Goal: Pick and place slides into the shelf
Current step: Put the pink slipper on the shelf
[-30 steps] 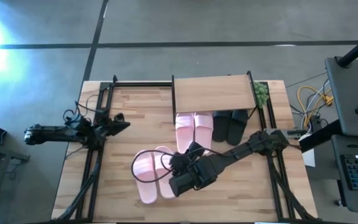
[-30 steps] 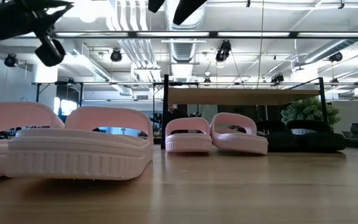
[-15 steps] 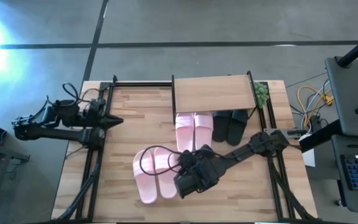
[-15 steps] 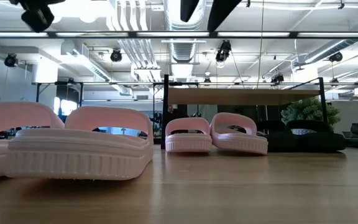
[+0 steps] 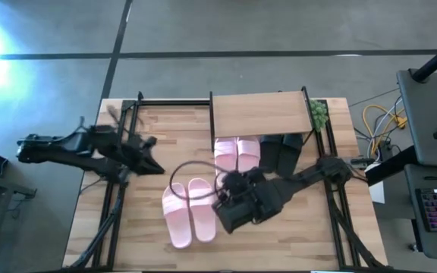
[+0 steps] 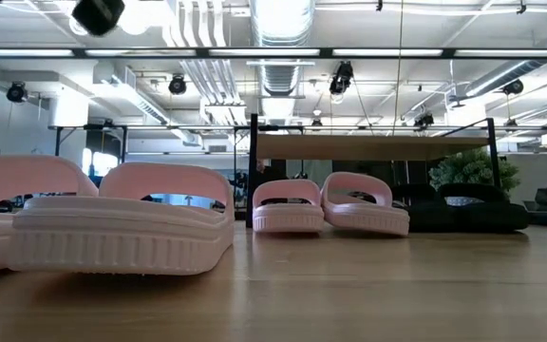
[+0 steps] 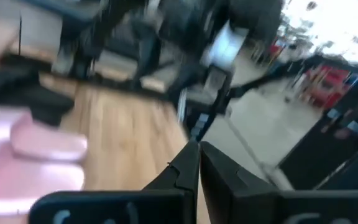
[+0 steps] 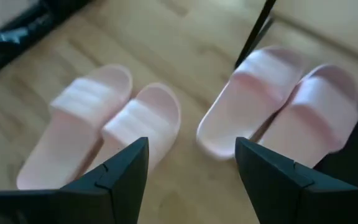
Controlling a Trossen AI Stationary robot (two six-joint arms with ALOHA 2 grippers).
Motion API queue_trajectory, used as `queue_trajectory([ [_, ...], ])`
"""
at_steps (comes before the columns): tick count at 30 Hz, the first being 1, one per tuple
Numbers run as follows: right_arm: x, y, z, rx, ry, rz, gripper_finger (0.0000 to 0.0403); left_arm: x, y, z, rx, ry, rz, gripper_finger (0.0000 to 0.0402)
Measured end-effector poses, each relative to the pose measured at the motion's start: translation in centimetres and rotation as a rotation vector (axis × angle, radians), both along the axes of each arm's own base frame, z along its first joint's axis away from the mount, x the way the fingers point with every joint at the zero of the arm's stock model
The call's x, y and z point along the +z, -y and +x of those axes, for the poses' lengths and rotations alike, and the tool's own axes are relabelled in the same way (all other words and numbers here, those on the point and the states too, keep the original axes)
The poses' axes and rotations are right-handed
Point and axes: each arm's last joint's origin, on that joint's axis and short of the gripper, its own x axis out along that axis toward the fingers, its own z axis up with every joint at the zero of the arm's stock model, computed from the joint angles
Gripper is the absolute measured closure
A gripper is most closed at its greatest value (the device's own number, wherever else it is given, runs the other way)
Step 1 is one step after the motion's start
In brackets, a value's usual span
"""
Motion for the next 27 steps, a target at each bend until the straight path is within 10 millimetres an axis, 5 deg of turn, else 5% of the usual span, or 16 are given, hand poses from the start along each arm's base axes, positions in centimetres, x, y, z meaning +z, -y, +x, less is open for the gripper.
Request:
queue_trajectory([
  [7,1.6,4.5,-0.6,0.016,-0.121,-0.067,0.0172,-4.7,1.4,1.8,0.048,-0.224,0.025,0.0402],
  [16,1.0,12.2,-1.7,0.015,-0.294,-0.043,0.0172,-3.7,4.9,-0.4,0.133,-0.223,0.019,0.0402],
  [21,-0.1,14.7,-4.6,-0.031,-0.389,-0.036,0.0172,-4.2,7.3,-1.0,0.155,-0.305,0.075,0.0402],
  [27,-1.7,15.1,-8.7,-0.131,-0.417,-0.057,0.0172,-5.5,11.1,0.2,0.216,-0.511,0.232,0.0402],
])
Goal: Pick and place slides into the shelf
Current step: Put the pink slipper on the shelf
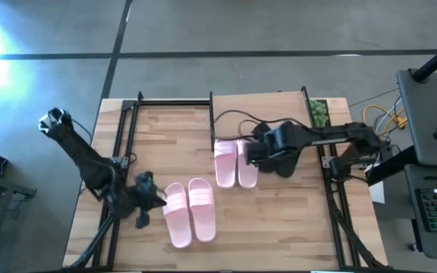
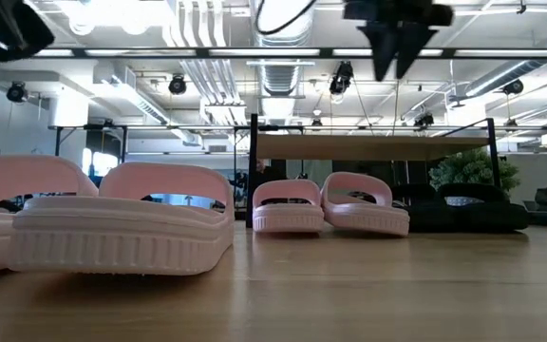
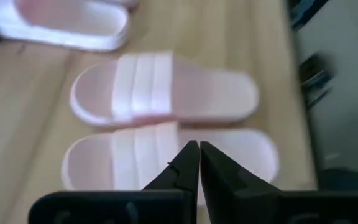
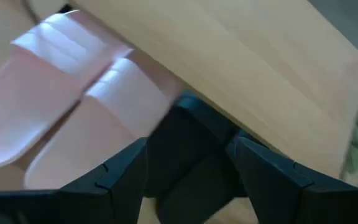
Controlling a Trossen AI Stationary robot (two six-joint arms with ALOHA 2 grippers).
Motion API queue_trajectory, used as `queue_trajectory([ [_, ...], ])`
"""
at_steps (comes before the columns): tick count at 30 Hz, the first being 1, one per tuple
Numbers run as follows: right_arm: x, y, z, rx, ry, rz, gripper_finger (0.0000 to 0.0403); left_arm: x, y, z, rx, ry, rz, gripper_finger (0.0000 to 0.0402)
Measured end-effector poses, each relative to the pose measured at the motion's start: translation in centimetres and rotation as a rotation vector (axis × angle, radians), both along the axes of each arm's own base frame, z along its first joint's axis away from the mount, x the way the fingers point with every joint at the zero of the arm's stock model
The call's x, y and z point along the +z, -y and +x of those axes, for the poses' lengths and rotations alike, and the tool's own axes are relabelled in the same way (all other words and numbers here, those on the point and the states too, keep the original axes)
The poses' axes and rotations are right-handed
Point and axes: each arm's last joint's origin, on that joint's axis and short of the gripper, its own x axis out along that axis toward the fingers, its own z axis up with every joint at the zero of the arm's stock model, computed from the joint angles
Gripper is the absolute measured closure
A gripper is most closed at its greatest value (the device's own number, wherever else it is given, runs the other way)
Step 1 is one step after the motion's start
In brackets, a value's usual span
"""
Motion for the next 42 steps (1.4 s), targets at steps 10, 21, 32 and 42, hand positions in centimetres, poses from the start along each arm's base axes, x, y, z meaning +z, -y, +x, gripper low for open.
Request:
queue_trajectory([
  [10,-0.6,-1.8,-5.4,-0.063,0.092,-0.037,0.0172,1.2,5.6,4.5,0.027,-0.345,0.45,0.04],
  [21,-2.3,-4.1,-8.0,0.001,0.071,-0.033,0.0172,1.3,9.8,6.7,0.083,-0.365,0.378,0.0276],
  [32,-3.0,-5.9,-8.9,0.105,0.024,-0.029,0.0172,-3.4,11.6,7.9,0.197,-0.457,0.439,0.0226],
  [42,-3.0,-7.1,-9.3,0.138,0.045,-0.031,0.0172,-5.9,11.4,8.1,0.345,-0.478,0.534,0.0226],
])
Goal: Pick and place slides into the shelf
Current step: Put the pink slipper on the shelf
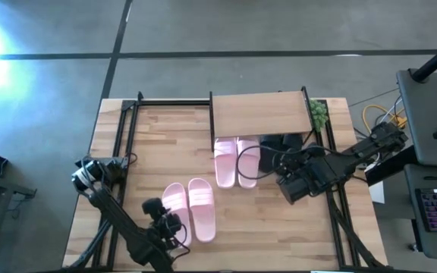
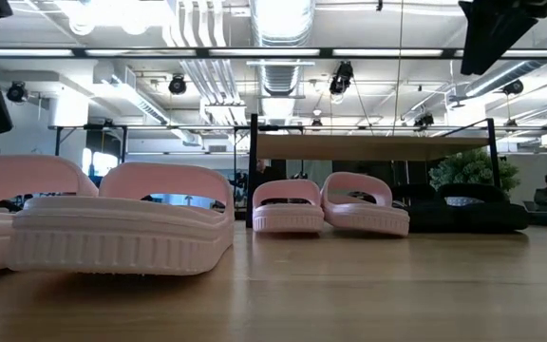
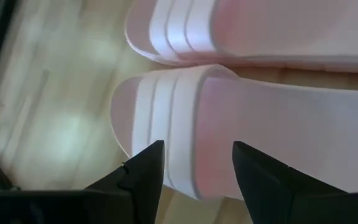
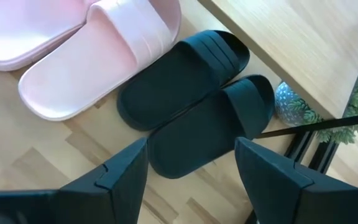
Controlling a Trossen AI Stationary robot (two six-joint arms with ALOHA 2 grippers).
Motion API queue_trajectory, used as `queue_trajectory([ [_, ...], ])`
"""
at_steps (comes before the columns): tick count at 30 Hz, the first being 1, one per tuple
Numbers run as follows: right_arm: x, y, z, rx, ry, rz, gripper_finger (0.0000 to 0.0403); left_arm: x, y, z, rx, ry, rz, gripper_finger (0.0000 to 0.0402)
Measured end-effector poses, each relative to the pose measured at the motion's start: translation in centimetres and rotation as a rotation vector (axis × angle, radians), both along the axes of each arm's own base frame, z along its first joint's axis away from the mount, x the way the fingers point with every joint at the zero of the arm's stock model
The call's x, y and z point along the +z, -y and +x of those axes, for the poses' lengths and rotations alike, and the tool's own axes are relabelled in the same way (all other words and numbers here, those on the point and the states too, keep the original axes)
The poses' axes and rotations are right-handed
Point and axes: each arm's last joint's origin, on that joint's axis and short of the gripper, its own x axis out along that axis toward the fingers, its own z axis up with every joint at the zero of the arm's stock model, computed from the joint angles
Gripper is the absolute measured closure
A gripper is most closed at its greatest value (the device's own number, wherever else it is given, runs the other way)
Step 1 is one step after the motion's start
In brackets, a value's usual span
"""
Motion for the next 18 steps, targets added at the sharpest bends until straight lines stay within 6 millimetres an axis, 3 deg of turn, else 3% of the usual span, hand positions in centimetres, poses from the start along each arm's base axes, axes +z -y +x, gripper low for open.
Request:
queue_trajectory([
  [18,0.0,0.0,0.1,-0.024,0.022,0.009,0.0172,-3.2,-3.4,0.3,0.052,-0.038,0.107,0.0226],
])
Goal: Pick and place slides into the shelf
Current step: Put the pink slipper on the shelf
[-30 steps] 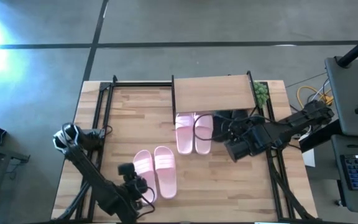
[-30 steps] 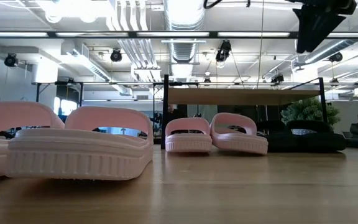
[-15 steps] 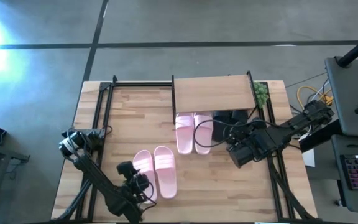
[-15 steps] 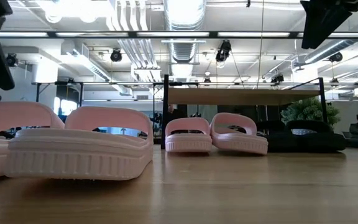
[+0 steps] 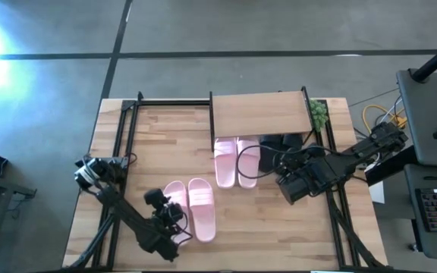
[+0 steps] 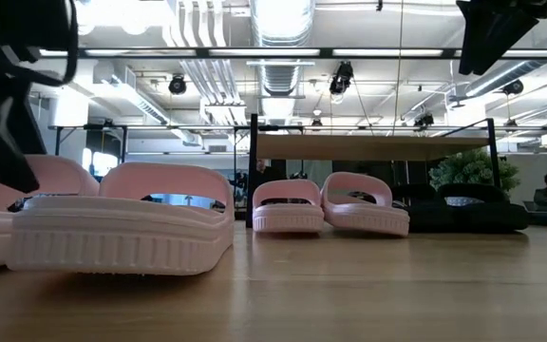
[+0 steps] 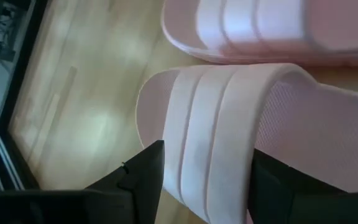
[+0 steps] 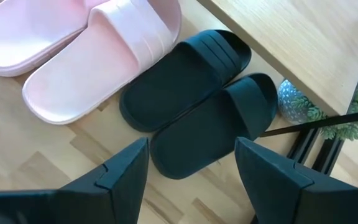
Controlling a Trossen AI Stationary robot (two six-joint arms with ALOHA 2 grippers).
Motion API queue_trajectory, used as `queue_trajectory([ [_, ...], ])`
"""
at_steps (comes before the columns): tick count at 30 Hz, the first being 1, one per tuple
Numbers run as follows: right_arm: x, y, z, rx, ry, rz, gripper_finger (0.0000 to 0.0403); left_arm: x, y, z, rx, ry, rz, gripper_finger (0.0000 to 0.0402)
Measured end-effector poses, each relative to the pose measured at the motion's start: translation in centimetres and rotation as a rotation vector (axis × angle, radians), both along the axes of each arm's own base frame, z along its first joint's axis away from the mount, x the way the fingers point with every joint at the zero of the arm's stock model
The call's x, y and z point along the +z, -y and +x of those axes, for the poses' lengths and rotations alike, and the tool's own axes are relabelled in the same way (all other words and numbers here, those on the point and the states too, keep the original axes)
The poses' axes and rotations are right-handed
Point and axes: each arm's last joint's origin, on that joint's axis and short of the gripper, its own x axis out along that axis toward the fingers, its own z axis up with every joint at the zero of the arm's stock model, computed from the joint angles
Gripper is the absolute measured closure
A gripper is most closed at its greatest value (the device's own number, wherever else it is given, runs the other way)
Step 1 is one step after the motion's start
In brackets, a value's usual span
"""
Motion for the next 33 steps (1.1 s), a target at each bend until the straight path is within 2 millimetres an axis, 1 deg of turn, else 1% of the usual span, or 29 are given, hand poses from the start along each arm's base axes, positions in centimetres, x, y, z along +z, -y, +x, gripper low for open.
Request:
queue_trajectory([
  [3,0.0,0.0,0.0,-0.016,0.011,0.004,0.0172,-0.3,-0.6,0.1,0.012,-0.003,0.016,0.023],
  [6,0.0,0.0,0.0,-0.031,0.023,0.01,0.0172,-0.8,-0.9,0.2,-0.001,-0.013,0.015,0.0255],
  [10,0.0,0.0,0.1,-0.052,0.039,0.017,0.0172,-1.1,-0.8,0.6,-0.071,-0.041,0.003,0.0315],
  [14,0.0,-0.2,0.1,-0.051,0.055,0.026,0.0172,-1.2,-0.9,0.8,-0.084,-0.048,0.005,0.0383],
  [15,0.0,-0.3,0.2,-0.051,0.062,0.031,0.0172,-1.1,-1.0,0.8,-0.084,-0.048,0.006,0.0392],
  [19,0.0,-0.5,0.4,-0.047,0.086,0.046,0.0172,-0.4,-1.1,0.7,-0.086,-0.03,-0.006,0.0397],
  [21,0.0,-0.5,0.4,-0.045,0.088,0.047,0.0172,0.7,-1.2,0.6,-0.087,-0.007,-0.022,0.0399],
  [22,0.0,-0.5,0.4,-0.044,0.089,0.048,0.0172,1.6,-1.4,0.4,-0.086,0.005,-0.034,0.0399],
  [24,0.0,-0.6,0.4,-0.041,0.093,0.047,0.0172,3.7,-1.7,-0.1,-0.093,0.028,-0.046,0.04],
  [26,0.4,-0.9,0.3,-0.024,0.125,0.026,0.0173,6.2,-2.1,-0.7,-0.102,0.081,-0.065,0.04],
  [30,2.1,-1.8,0.0,0.02,0.298,-0.02,0.0182,11.4,-3.0,-1.7,-0.133,0.253,-0.098,0.0401],
  [33,3.6,-2.5,-0.6,0.038,0.432,-0.07,0.0188,14.6,-3.6,-1.7,-0.175,0.374,-0.072,0.0401],
])
